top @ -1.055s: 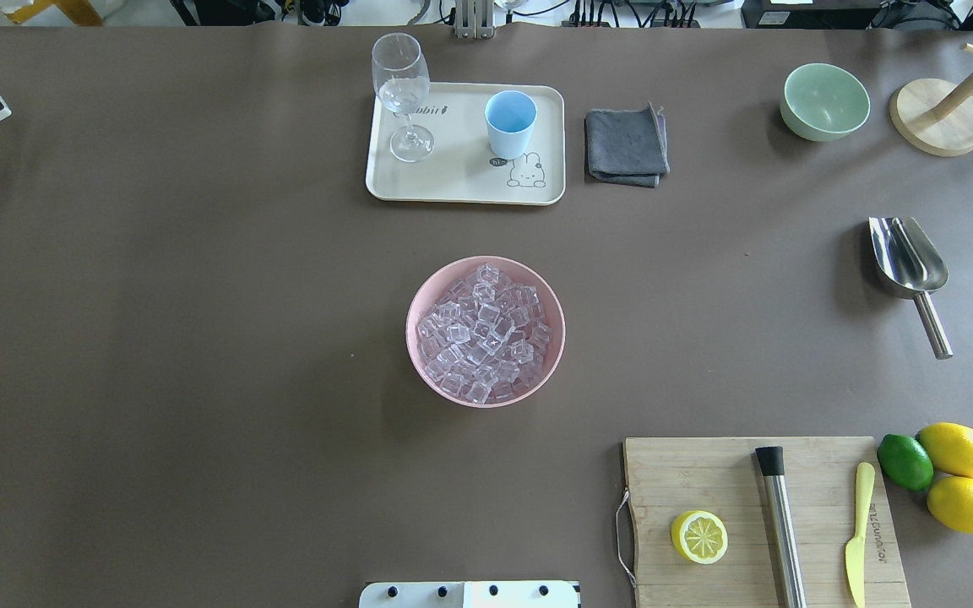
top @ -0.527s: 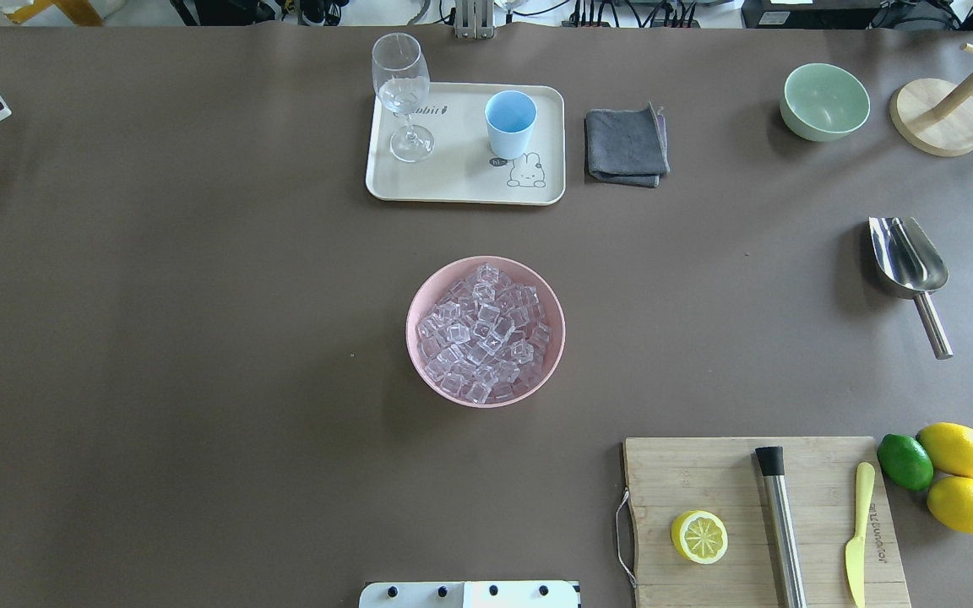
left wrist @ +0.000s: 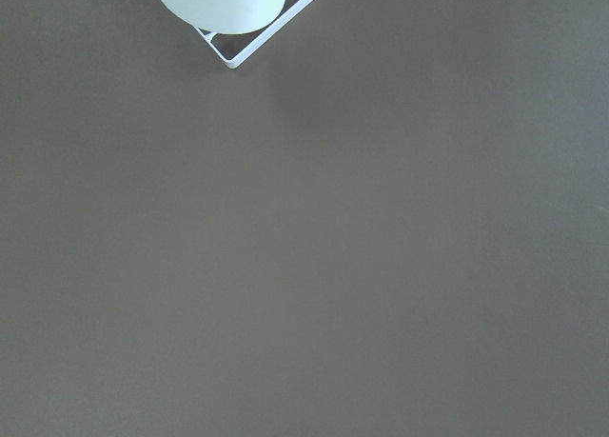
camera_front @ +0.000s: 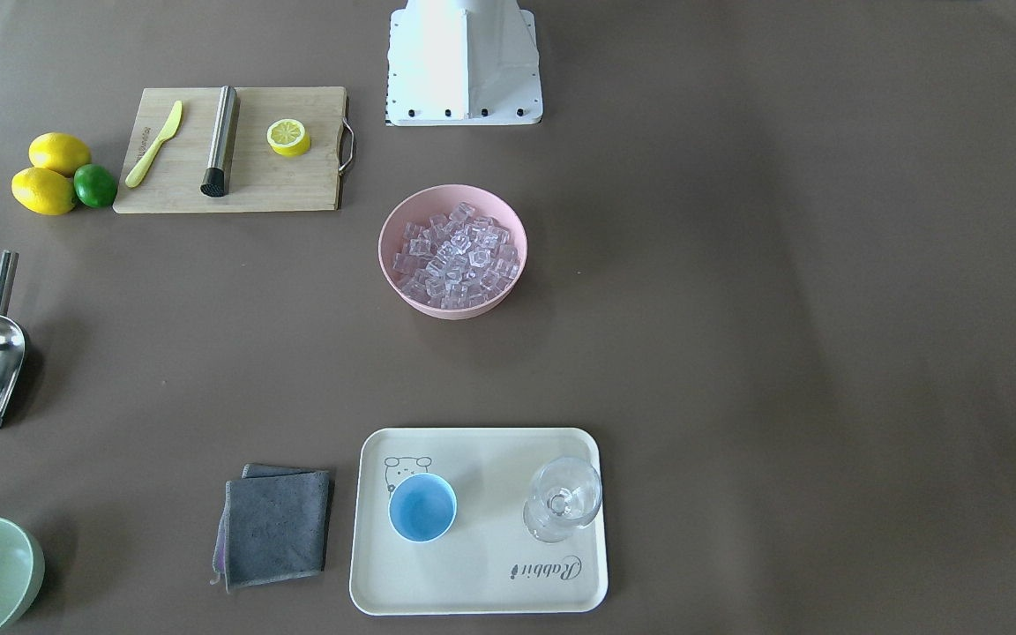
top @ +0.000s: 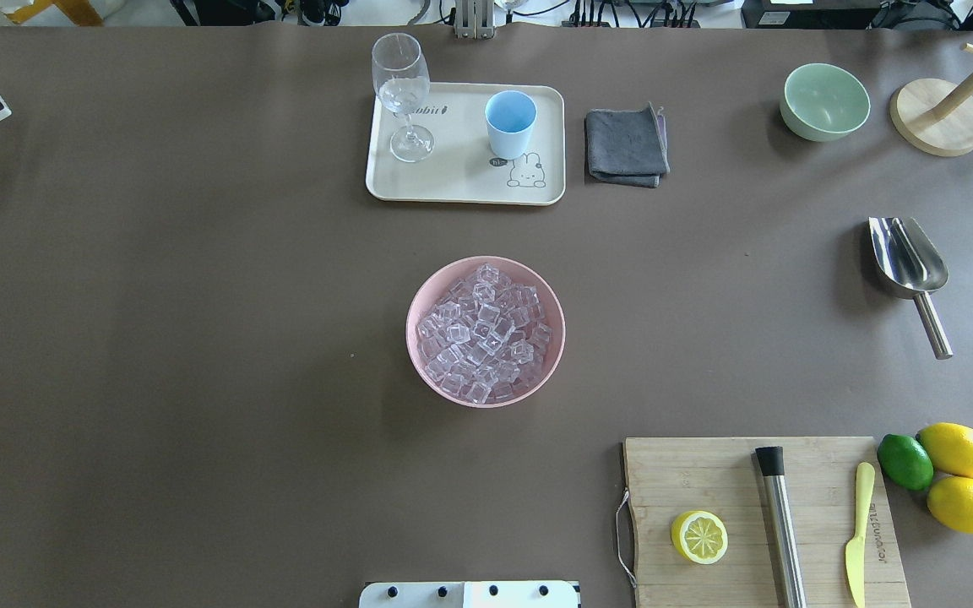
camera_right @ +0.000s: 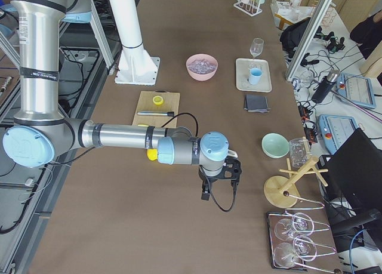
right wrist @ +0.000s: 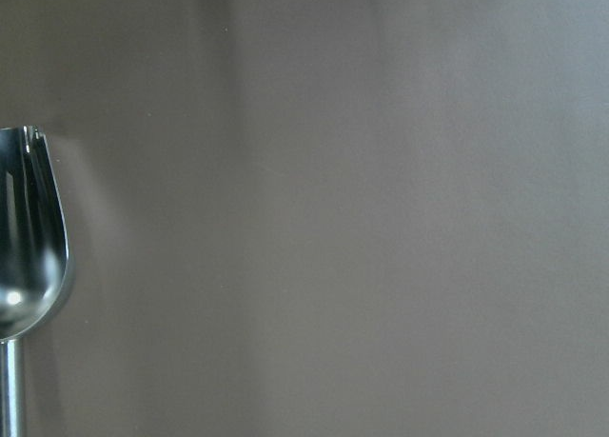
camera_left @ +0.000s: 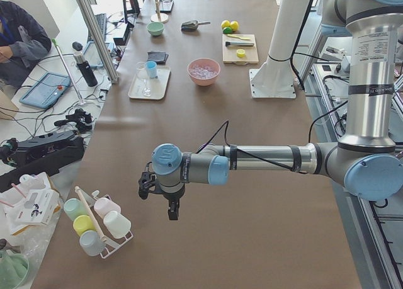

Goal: Put ice in cup with scoop

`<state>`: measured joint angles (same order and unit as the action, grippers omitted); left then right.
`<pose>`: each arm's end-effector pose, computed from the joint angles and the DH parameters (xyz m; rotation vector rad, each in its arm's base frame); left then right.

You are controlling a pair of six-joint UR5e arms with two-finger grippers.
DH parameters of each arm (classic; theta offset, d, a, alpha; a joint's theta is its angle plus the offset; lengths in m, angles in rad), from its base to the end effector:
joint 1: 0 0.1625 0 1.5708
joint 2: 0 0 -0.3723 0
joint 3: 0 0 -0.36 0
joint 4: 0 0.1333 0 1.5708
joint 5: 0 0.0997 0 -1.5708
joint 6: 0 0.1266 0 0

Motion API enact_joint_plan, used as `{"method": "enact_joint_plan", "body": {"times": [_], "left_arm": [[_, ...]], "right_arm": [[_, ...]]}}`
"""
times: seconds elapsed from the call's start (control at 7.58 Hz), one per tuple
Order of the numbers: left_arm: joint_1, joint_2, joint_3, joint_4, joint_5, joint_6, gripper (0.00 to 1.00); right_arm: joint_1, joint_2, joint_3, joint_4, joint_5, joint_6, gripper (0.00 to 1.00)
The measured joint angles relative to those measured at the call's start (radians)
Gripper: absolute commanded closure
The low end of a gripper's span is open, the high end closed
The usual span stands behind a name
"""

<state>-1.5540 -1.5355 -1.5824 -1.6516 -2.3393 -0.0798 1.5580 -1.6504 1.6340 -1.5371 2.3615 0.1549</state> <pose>-0.0377 -0.4522 0.6283 0.0171 0.7700 -0.0379 0.0378 -0.4321 0.6268 -0.0499 -0.7898 0.1278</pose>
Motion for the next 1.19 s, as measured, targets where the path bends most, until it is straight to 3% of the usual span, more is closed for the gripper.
{"method": "enact_joint_plan", "body": {"times": [0.53, 0.79, 1.19], "left_arm": [[0.008, -0.004, -0.006, -0.006, -0.005, 0.000, 0.02], [0.064, -0.035, -0.021, -0.004, -0.012, 0.000, 0.02], [0.206, -0.072, -0.161, 0.034, -0.010, -0.020, 0.02]], "right_arm": [[-0.130, -0.004, 0.061, 0.060, 0.041, 0.208, 0.00], [-0.194, -0.012, 0.063, 0.178, 0.036, 0.370, 0.00], [-0.297, -0.049, 0.059, 0.369, 0.033, 0.611, 0.00]]}}
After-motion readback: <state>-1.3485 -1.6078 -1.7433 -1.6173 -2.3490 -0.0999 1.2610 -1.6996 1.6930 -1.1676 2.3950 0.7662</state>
